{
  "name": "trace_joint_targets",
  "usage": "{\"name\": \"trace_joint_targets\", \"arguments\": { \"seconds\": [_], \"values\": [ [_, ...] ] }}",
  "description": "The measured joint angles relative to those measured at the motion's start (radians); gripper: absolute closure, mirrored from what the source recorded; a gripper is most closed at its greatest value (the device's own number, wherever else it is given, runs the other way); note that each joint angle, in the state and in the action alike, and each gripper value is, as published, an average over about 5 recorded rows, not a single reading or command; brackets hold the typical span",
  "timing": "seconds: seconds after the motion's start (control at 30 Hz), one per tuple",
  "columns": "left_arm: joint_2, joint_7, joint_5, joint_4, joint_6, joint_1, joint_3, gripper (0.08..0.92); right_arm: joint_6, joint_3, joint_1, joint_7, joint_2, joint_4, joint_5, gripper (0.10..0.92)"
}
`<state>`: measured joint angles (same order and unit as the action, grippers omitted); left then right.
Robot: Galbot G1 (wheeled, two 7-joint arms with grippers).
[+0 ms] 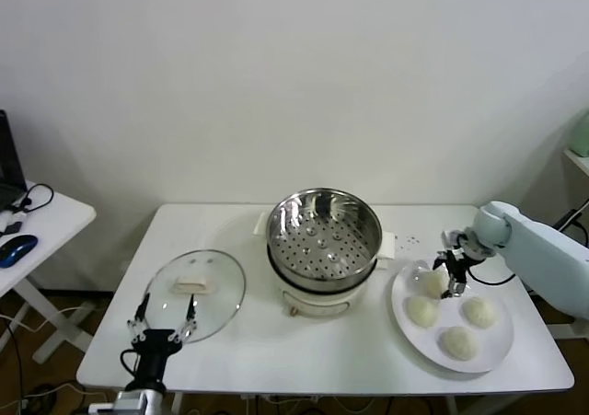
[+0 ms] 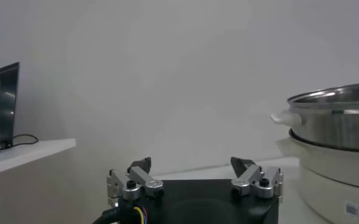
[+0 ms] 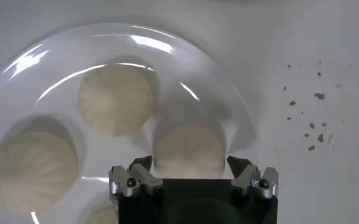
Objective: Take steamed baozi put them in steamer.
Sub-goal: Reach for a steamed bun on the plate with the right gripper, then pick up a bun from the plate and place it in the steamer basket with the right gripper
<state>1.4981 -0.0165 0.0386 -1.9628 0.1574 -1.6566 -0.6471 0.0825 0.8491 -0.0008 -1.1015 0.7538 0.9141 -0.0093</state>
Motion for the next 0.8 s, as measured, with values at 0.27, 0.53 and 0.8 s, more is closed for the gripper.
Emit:
{"name": "trace_joint_targets", "arguments": {
  "seconds": [0.27, 0.53, 0.8],
  "values": [
    [0.002, -0.001, 0.0, -0.002, -0.001, 0.0, 0.0, 0.177, 0.0, 0.0, 0.005, -0.003, -0.008, 0.011, 0.006, 0.335],
    [0.003, -0.002, 0.0, -0.009, -0.002, -0.003, -0.002, 0.177, -0.011, 0.03, 0.063, -0.018, -0.023, 0.042, 0.038, 0.336],
    [0.005, -0.001, -0.001, -0.014, -0.007, -0.003, 0.0, 0.177, -0.056, 0.115, 0.243, -0.047, 0.001, 0.081, 0.071, 0.338]
  ]
}}
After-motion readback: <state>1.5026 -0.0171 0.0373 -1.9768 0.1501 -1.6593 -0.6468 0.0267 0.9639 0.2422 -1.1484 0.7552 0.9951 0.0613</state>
